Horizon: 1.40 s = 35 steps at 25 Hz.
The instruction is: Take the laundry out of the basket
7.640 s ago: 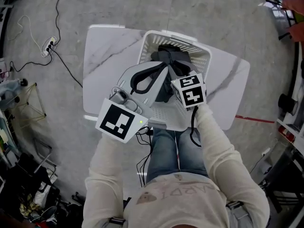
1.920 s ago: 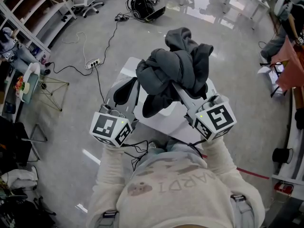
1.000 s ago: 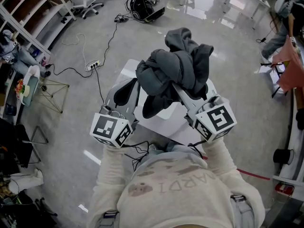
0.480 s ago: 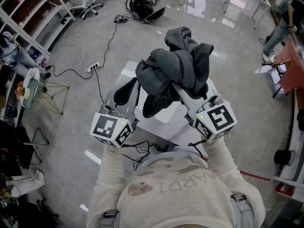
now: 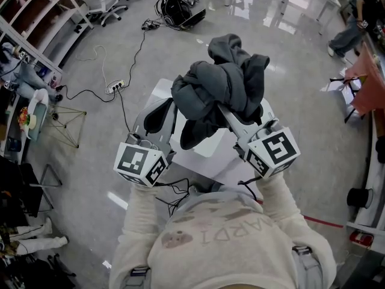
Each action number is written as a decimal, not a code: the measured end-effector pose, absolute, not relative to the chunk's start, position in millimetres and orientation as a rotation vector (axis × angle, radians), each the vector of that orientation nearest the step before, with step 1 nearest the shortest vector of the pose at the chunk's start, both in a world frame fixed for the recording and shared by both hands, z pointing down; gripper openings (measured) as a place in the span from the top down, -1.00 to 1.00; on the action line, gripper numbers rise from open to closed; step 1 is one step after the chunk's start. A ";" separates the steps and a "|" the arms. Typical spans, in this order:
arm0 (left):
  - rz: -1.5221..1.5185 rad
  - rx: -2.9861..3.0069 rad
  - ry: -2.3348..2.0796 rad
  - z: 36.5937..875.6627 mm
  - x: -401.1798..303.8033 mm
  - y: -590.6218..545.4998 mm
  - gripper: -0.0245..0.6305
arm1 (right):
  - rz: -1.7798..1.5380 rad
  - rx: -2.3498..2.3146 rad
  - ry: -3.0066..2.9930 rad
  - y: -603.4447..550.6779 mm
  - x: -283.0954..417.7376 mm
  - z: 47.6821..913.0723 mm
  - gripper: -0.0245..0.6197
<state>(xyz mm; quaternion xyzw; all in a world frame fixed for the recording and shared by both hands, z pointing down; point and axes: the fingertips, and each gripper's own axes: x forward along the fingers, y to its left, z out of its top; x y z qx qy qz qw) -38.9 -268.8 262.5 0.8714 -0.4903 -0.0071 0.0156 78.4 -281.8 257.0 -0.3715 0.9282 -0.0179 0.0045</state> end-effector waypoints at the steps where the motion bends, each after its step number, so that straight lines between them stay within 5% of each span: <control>1: -0.019 2.708 -1.526 263.3 -38.2 -269.1 0.92 | -0.062 -1.162 2.908 -282.3 79.0 257.9 0.28; 14: -0.015 2.614 -1.629 268.7 -47.6 -261.4 0.92 | -0.206 -1.117 2.947 -287.7 81.1 274.5 0.25; 29: -0.003 2.121 -2.018 307.5 -136.9 -186.2 0.92 | -1.049 -1.294 3.158 -340.4 62.7 503.6 0.11; 30: -0.001 2.085 -2.041 305.6 -145.1 -181.5 0.92 | -1.080 -1.314 3.175 -348.1 55.3 514.5 -0.02; 35: 0.030 1.904 -2.155 315.5 -173.1 -149.2 0.92 | -0.984 -1.240 3.159 -376.6 20.9 517.1 -0.02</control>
